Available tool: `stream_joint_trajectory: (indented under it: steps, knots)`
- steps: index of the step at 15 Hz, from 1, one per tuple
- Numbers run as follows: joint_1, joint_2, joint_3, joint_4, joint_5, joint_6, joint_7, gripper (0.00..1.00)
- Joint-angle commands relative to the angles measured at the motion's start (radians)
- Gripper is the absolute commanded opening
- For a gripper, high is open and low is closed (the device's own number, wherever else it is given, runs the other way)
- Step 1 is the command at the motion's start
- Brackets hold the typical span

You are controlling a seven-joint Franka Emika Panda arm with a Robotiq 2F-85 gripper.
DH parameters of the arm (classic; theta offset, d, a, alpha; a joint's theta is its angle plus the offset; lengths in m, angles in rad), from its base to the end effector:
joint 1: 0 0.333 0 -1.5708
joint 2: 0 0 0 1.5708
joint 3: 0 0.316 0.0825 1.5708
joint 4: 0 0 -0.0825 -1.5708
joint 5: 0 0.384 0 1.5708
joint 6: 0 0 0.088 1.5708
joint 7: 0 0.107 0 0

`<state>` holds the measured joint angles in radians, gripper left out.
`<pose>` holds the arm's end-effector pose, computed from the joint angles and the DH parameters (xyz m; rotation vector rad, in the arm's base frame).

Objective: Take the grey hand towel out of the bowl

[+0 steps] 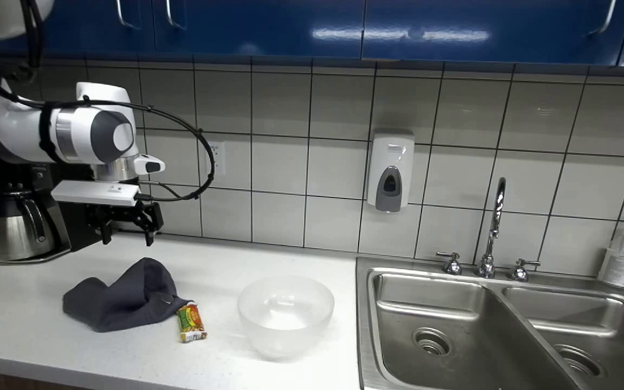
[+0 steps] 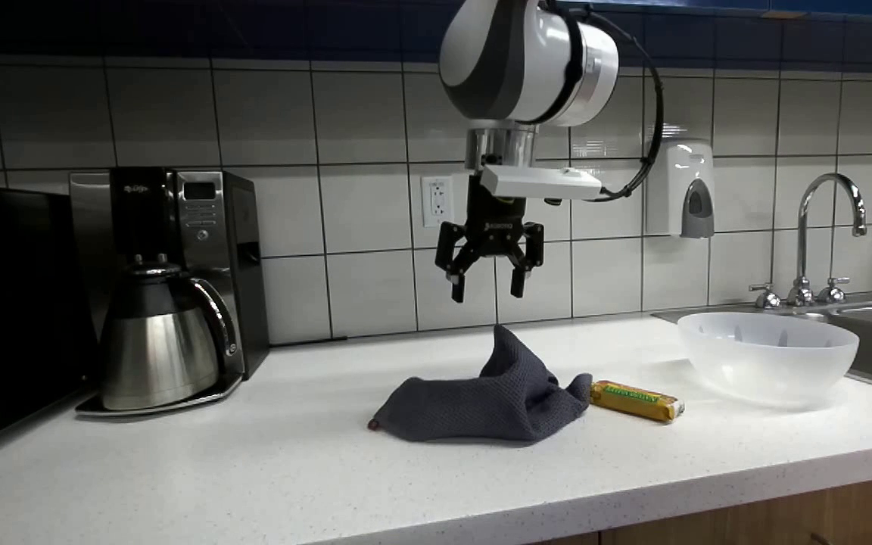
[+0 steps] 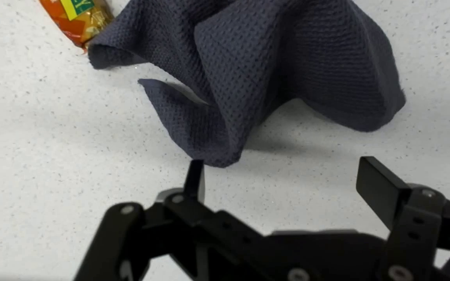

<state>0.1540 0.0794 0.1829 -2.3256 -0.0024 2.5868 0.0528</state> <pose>0.5024 0.1758 0.3238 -3.0504 -0.4363 -0.2737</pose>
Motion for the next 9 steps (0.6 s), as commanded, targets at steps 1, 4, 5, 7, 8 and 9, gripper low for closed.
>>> stream_joint_trajectory:
  steps: [1, 4, 5, 7, 8, 9]
  knots:
    - [0.025, -0.158, 0.002, -0.096, -0.027, -0.029, 0.068, 1.0]
    - [0.022, -0.249, 0.004, -0.158, -0.041, -0.03, 0.105, 1.0]
    - [0.018, -0.28, 0.005, -0.181, -0.048, -0.03, 0.121, 1.0]
    - [0.013, -0.341, 0.015, -0.224, -0.059, -0.037, 0.159, 1.0]
    - [0.009, -0.369, 0.02, -0.244, -0.067, -0.041, 0.178, 1.0]
    - [0.004, -0.398, 0.024, -0.264, -0.077, -0.048, 0.197, 1.0]
